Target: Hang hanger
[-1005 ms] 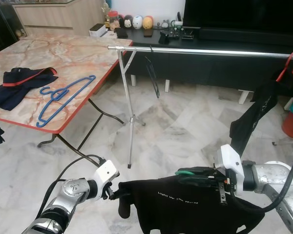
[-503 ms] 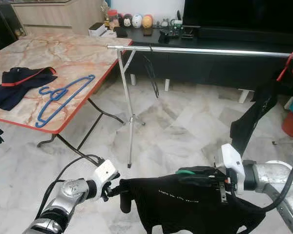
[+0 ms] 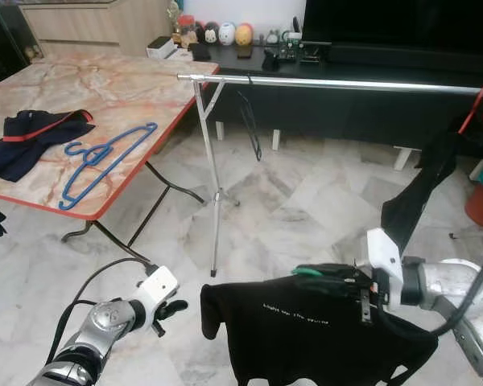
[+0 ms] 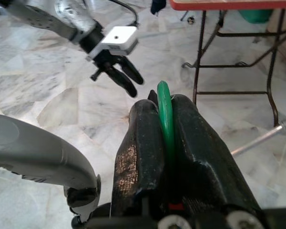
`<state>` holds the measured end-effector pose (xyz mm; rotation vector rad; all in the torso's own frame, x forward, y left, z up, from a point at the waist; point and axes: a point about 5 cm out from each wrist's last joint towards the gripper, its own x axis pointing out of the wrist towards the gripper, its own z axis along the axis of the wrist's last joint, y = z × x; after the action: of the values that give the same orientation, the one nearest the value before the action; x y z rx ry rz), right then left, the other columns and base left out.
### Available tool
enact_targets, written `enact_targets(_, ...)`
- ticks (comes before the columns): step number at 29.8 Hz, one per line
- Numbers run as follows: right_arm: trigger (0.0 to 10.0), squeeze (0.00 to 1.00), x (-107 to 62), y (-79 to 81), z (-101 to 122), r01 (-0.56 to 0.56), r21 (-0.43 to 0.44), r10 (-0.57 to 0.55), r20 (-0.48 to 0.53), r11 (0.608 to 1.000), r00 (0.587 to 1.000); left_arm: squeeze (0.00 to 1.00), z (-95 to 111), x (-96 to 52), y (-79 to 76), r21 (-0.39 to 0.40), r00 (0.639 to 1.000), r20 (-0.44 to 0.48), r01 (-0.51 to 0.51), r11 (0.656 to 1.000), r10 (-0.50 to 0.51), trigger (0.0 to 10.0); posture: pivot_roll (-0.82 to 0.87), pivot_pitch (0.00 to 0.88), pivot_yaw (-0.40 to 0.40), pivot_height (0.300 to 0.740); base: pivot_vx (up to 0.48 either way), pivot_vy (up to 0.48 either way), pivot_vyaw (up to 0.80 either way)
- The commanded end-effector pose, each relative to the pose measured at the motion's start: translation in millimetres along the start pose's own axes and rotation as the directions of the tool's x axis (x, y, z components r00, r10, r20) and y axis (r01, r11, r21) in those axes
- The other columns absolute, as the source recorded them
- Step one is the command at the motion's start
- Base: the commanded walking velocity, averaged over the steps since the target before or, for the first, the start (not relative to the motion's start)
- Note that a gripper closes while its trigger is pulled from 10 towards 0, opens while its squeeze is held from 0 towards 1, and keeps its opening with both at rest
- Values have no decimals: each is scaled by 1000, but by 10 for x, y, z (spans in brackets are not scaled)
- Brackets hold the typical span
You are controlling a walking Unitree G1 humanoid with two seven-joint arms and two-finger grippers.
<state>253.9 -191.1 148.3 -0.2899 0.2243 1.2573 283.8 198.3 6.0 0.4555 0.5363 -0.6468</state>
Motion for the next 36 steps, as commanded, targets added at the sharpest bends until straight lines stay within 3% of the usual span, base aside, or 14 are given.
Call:
enact_targets(1, 0, 0, -34, -33, 84, 9, -38, -8, 21, 999, 1000, 0, -59, -27, 26, -27, 999, -22, -26, 999, 25, 0, 24, 43, 68, 740, 0, 0, 0)
enact_targets(4, 0, 0, -32, -28, 84, 7, -38, -6, 20, 999, 1000, 0, -44, -23, 20, -42, 1000, -5, -21, 999, 21, 0, 24, 43, 68, 740, 0, 0, 0)
enact_targets(5, 0, 0, -31, -24, 85, 5, -38, -4, 20, 999, 1000, 0, -10, -15, 14, -75, 999, 30, -10, 997, 12, 2000, 22, 43, 68, 740, 0, 0, 0)
enact_targets(6, 0, 0, -30, -18, 86, 2, -39, -1, 21, 999, 1000, 0, 26, -9, 8, -97, 998, 62, 7, 995, -1, 8706, 22, 43, 68, 740, 0, 0, 0)
enact_targets(7, 0, 0, -30, -13, 89, -2, -39, 3, 21, 999, 1000, 0, 61, -6, 7, -90, 996, 86, 21, 996, -13, 10000, 22, 43, 68, 740, 0, 0, 0)
enact_targets(11, 0, 0, -25, -5, 92, -11, -40, 12, 19, 999, 1000, 0, 110, -3, 1, -82, 992, 114, 66, 994, -56, 10000, 25, 43, 70, 740, 0, 0, 0)
enact_targets(12, 0, 0, -23, -4, 93, -14, -40, 15, 18, 999, 1000, 1000, 121, -3, -3, -81, 990, 120, 82, 993, -72, 10000, 25, 43, 70, 740, 0, 0, 0)
enact_targets(16, 0, 0, -23, -6, 103, -21, -46, 21, 16, 999, 1000, 1000, 169, 5, -30, -67, 980, 143, 149, 987, -138, 10000, 25, 44, 72, 740, 0, 0, 0)
enact_targets(36, 0, 0, -29, 7, 175, -50, -65, 52, 26, 997, 998, 1000, 325, 70, -74, -95, 959, 217, 205, 974, -181, 10000, 22, 47, 75, 740, 0, 0, 0)
